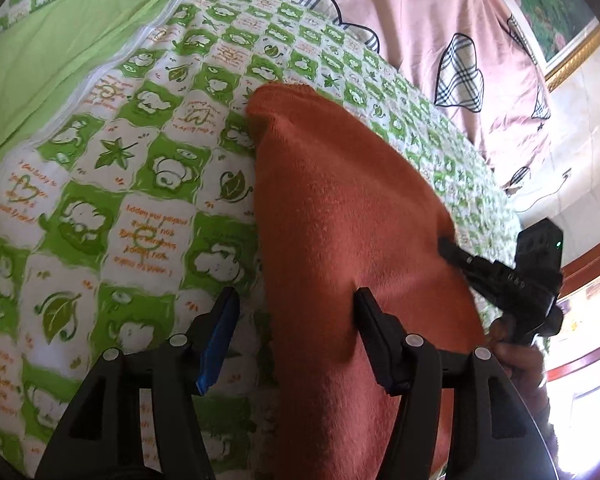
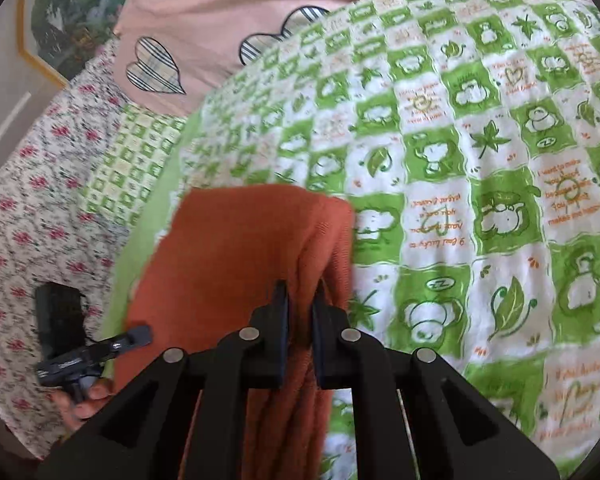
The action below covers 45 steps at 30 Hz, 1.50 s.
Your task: Fold small clothes
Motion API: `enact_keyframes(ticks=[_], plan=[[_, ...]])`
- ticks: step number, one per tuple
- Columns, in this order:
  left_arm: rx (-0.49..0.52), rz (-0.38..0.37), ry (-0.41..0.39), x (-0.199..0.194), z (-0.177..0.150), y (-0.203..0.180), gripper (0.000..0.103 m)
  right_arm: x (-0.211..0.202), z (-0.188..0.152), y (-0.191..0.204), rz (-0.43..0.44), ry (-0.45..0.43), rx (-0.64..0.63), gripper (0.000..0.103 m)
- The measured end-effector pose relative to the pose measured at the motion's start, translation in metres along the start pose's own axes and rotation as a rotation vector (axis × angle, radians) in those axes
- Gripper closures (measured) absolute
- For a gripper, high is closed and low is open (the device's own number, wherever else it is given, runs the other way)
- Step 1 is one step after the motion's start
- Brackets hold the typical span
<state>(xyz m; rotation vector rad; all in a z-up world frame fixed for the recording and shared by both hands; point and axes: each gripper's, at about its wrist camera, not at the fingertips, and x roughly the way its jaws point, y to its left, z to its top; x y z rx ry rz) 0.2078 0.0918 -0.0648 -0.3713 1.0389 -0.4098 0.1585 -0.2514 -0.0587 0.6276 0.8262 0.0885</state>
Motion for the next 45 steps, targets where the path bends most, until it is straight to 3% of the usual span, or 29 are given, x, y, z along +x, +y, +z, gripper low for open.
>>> enact_keyframes(ticks=[6, 10, 14, 18, 22, 24, 25, 33, 41, 43, 45], plan=[[0.101, 0.09, -0.067, -0.045, -0.041, -0.014, 0.044, -0.048, -0.025, 0.018, -0.006, -0.048, -0.004, 0.084], [0.181, 0.11, -0.109, -0.076, -0.087, -0.022, 0.044, -0.084, -0.071, 0.025, 0.011, -0.053, -0.02, 0.067], [0.253, 0.125, -0.136, -0.094, -0.131, -0.031, 0.043, -0.101, -0.115, 0.026, 0.006, -0.037, -0.01, 0.067], [0.33, 0.115, -0.145, -0.092, -0.157, -0.046, 0.042, -0.104, -0.135, 0.032, 0.017, -0.031, -0.021, 0.067], [0.39, 0.194, -0.164, -0.077, -0.165, -0.056, 0.041, -0.097, -0.141, 0.04, -0.002, -0.014, -0.067, 0.067], [0.405, 0.235, -0.161, -0.068, -0.169, -0.056, 0.041, -0.093, -0.14, 0.044, 0.009, -0.006, -0.083, 0.096], [0.406, 0.239, -0.154, -0.063, -0.167, -0.054, 0.041, -0.093, -0.14, 0.046, 0.02, -0.007, -0.082, 0.098], [0.411, 0.213, -0.147, -0.059, -0.167, -0.058, 0.037, -0.125, -0.111, 0.066, 0.197, -0.135, -0.033, 0.098], [0.398, 0.254, -0.167, -0.058, -0.164, -0.059, 0.036, -0.137, -0.103, 0.068, 0.206, -0.182, -0.011, 0.098], [0.307, 0.286, -0.18, -0.06, -0.154, -0.046, 0.043, -0.138, -0.106, 0.067, 0.18, -0.174, -0.032, 0.098], [0.191, 0.244, -0.196, -0.067, -0.143, -0.027, 0.062, -0.136, -0.112, 0.066, 0.152, -0.164, -0.05, 0.098]])
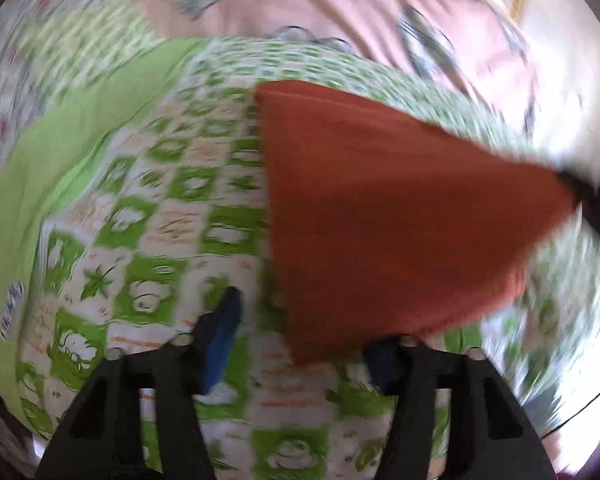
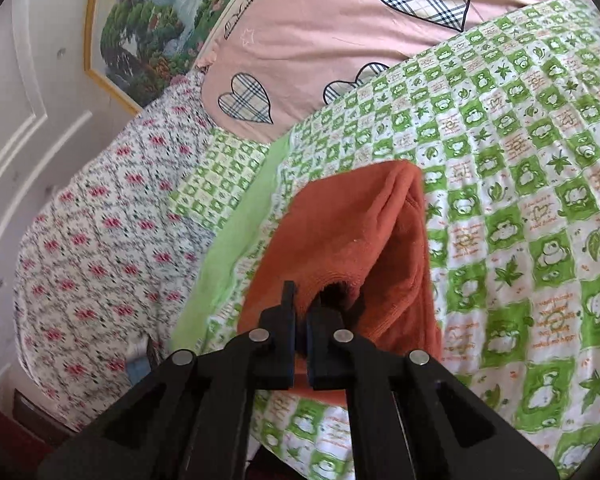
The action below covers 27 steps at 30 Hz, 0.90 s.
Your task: Fold small clothes
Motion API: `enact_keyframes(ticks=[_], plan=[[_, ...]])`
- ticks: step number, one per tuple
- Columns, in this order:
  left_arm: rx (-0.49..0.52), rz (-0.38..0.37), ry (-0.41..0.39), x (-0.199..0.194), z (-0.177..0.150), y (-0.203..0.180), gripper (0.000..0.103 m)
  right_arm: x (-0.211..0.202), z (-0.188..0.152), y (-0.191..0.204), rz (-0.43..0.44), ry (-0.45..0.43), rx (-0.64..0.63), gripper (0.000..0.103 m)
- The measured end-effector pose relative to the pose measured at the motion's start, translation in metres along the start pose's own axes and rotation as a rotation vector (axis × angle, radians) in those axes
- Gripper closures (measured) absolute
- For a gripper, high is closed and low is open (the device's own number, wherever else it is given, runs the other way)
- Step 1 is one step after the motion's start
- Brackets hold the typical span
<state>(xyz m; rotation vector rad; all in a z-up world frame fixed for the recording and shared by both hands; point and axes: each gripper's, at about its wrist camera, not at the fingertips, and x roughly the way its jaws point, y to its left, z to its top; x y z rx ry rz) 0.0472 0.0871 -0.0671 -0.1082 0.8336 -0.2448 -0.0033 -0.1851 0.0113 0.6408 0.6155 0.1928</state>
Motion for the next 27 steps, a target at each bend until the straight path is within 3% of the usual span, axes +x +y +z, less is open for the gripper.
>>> enact_keyframes(ticks=[2, 5, 8, 11, 15, 18, 22, 25, 27], plan=[[-0.032, 0.006, -0.005, -0.003, 0.001, 0.008, 0.073, 0.001, -0.006, -0.003, -0.032, 0.016, -0.015, 0.098], [0.03, 0.055, -0.022, -0.01, -0.006, -0.007, 0.091, 0.003, -0.012, 0.001, -0.125, 0.037, -0.098, 0.099], [0.09, 0.128, -0.026, -0.009, -0.016, -0.024, 0.095, 0.02, -0.027, -0.002, -0.287, 0.102, -0.213, 0.099], [0.064, 0.11, -0.001, -0.002, -0.021, -0.02, 0.095, 0.037, -0.047, -0.028, -0.362, 0.183, -0.206, 0.099], [0.068, 0.093, 0.005, -0.003, -0.024, -0.018, 0.094, 0.036, -0.054, -0.045, -0.33, 0.184, -0.129, 0.099], [0.072, 0.035, 0.031, -0.007, -0.021, -0.012, 0.092, 0.034, -0.049, -0.049, -0.305, 0.205, -0.086, 0.097], [0.084, -0.055, 0.042, -0.035, -0.02, -0.001, 0.091, 0.008, -0.037, -0.045, -0.234, 0.177, -0.014, 0.086], [0.119, -0.11, -0.016, -0.062, -0.013, -0.004, 0.091, 0.001, -0.015, -0.037, -0.199, 0.126, -0.012, 0.071], [0.136, -0.152, -0.069, -0.072, -0.002, -0.011, 0.09, 0.012, 0.004, -0.035, -0.193, 0.105, -0.025, 0.067]])
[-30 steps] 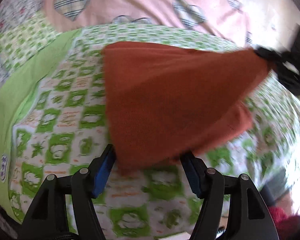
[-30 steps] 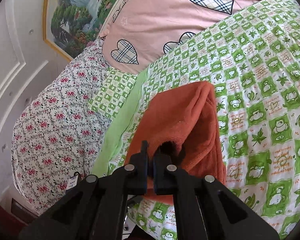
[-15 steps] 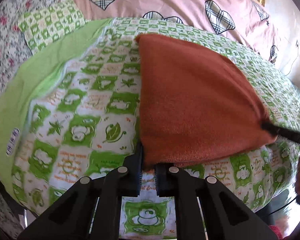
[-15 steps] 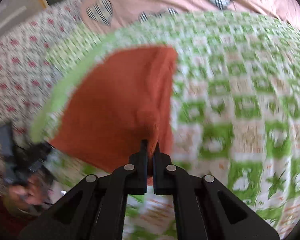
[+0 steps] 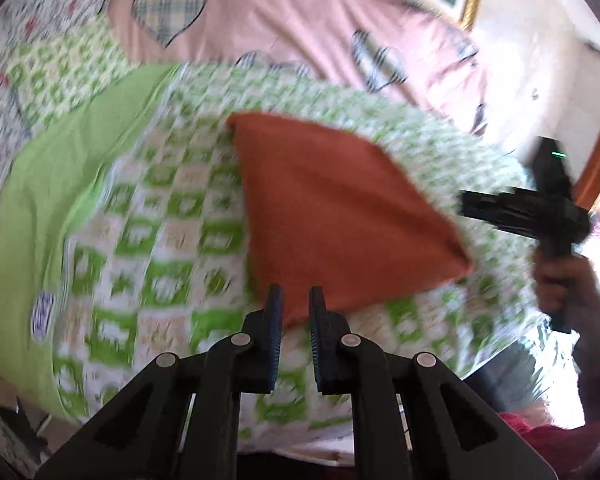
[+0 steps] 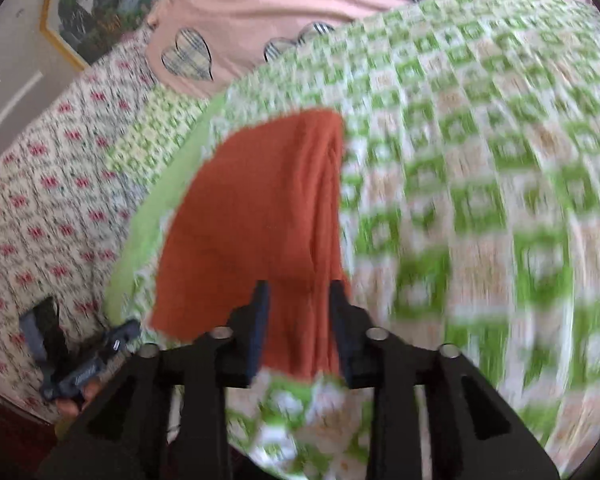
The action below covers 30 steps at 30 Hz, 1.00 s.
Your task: Fold small clothes
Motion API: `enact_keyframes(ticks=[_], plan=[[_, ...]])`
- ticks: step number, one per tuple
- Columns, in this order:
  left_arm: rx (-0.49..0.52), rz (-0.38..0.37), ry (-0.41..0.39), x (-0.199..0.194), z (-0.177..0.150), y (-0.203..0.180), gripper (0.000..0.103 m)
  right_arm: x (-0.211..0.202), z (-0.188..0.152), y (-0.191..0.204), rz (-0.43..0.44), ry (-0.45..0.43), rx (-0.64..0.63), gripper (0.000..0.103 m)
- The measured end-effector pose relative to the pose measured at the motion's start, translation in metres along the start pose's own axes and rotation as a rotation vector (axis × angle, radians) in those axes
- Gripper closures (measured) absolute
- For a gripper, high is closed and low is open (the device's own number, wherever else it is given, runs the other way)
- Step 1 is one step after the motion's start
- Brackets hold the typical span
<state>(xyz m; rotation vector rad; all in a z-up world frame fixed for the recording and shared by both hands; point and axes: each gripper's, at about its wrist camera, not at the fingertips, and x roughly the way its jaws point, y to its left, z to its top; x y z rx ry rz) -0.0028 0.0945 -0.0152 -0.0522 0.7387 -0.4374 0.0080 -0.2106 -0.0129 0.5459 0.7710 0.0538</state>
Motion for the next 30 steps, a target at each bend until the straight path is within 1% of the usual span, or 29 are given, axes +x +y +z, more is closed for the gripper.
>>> enact_keyframes(ticks=[2, 3, 5, 7, 9, 10, 12, 14, 18, 20, 21, 22, 23, 24, 26, 27, 30], plan=[[0.006, -0.029, -0.024, 0.004, 0.008, -0.004, 0.087, 0.019, 0.024, 0.001, 0.012, -0.02, -0.004, 0.067], [0.009, -0.044, -0.016, 0.014, 0.013, -0.006, 0.087, 0.029, 0.033, 0.001, 0.018, -0.021, 0.008, 0.067], [0.006, -0.04, -0.009, 0.026, 0.014, -0.004, 0.087, 0.055, 0.052, -0.007, 0.016, -0.005, 0.043, 0.067], [-0.01, -0.066, 0.043, 0.047, 0.012, -0.002, 0.087, 0.078, 0.064, -0.017, 0.015, 0.027, 0.092, 0.067], [-0.011, -0.05, 0.085, 0.062, 0.009, 0.0, 0.087, 0.096, 0.068, -0.024, 0.019, 0.059, 0.126, 0.068], [-0.003, -0.036, 0.118, 0.071, 0.006, 0.001, 0.087, 0.1, 0.069, -0.025, 0.022, 0.06, 0.124, 0.088], [0.009, -0.026, 0.131, 0.076, 0.002, 0.001, 0.088, 0.098, 0.072, -0.022, 0.034, 0.037, 0.109, 0.089], [0.01, -0.03, 0.128, 0.077, 0.001, 0.001, 0.088, 0.094, 0.077, -0.017, 0.015, 0.01, 0.065, 0.091], [0.002, -0.021, 0.13, 0.084, 0.0, -0.001, 0.088, 0.111, 0.076, -0.025, -0.054, 0.037, 0.013, 0.092], [0.002, -0.012, 0.129, 0.083, -0.001, -0.003, 0.087, 0.117, 0.071, -0.029, -0.053, 0.038, 0.007, 0.091], [0.005, -0.009, 0.129, 0.082, -0.001, -0.004, 0.087, 0.115, 0.071, -0.029, -0.056, 0.035, 0.006, 0.091], [0.009, -0.007, 0.129, 0.08, 0.0, -0.004, 0.087, 0.112, 0.072, -0.028, -0.067, 0.034, 0.01, 0.086], [0.012, -0.006, 0.129, 0.077, 0.002, -0.005, 0.086, 0.105, 0.073, -0.026, -0.09, 0.025, 0.016, 0.075], [0.012, -0.01, 0.125, 0.072, 0.002, -0.006, 0.084, 0.094, 0.072, -0.022, -0.11, 0.001, 0.014, 0.071], [0.006, -0.023, 0.104, 0.062, 0.003, -0.007, 0.08, 0.063, 0.067, -0.008, -0.129, -0.063, -0.021, 0.07], [0.003, -0.027, 0.091, 0.057, 0.004, -0.008, 0.077, 0.052, 0.064, -0.002, -0.126, -0.081, -0.035, 0.07], [-0.009, -0.041, 0.082, 0.055, 0.004, -0.007, 0.074, 0.024, 0.04, 0.027, -0.094, -0.097, -0.119, 0.07]])
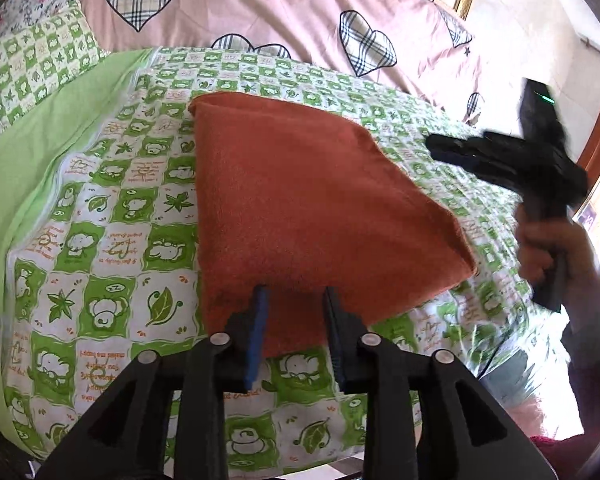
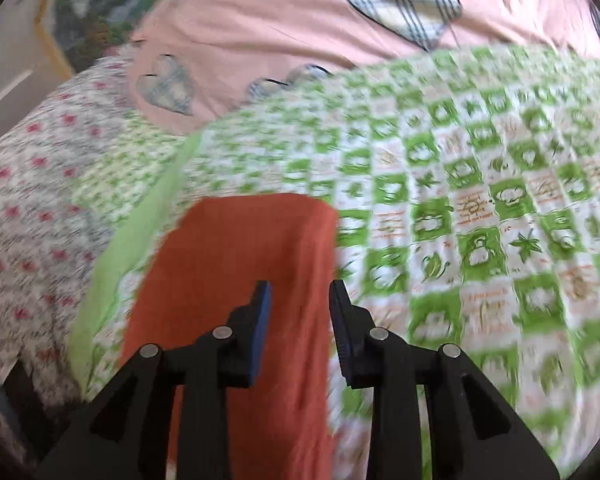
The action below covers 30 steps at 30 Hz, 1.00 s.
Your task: Fold small clothes
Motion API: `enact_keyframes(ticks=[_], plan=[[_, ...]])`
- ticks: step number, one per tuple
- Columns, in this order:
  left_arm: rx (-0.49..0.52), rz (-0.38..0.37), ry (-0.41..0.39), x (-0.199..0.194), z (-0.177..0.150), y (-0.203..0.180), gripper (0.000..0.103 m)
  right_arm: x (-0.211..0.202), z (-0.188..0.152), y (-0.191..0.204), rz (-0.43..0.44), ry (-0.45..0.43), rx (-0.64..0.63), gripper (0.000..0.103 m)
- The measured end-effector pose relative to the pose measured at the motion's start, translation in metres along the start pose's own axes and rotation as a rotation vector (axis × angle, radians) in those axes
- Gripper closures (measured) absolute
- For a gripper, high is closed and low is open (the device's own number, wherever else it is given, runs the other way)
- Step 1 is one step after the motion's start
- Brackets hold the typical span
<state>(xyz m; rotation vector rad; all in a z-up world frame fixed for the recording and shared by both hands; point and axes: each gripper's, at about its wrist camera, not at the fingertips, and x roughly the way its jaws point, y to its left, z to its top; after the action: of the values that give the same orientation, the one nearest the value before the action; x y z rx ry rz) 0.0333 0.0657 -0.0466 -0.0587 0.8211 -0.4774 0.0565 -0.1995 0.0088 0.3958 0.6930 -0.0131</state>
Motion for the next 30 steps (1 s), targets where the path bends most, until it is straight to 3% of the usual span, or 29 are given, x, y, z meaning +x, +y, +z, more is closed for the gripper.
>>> enact_keyframes(ticks=[5, 11, 14, 30], plan=[[-0.024, 0.012, 0.025, 0.009, -0.002, 0.005, 0.074, -0.016, -0.044, 0.022, -0.037, 0.068, -0.093, 0.07], [-0.008, 0.022, 0.03, 0.011, -0.006, 0.005, 0.074, -0.003, -0.099, 0.0, -0.122, 0.195, -0.084, 0.07], [0.0, 0.025, 0.033, 0.014, -0.01, 0.005, 0.074, 0.0, -0.109, -0.015, -0.103, 0.175, -0.042, 0.07], [-0.037, 0.006, 0.023, 0.014, -0.016, 0.01, 0.074, -0.006, -0.119, -0.004, -0.149, 0.12, -0.069, 0.067]])
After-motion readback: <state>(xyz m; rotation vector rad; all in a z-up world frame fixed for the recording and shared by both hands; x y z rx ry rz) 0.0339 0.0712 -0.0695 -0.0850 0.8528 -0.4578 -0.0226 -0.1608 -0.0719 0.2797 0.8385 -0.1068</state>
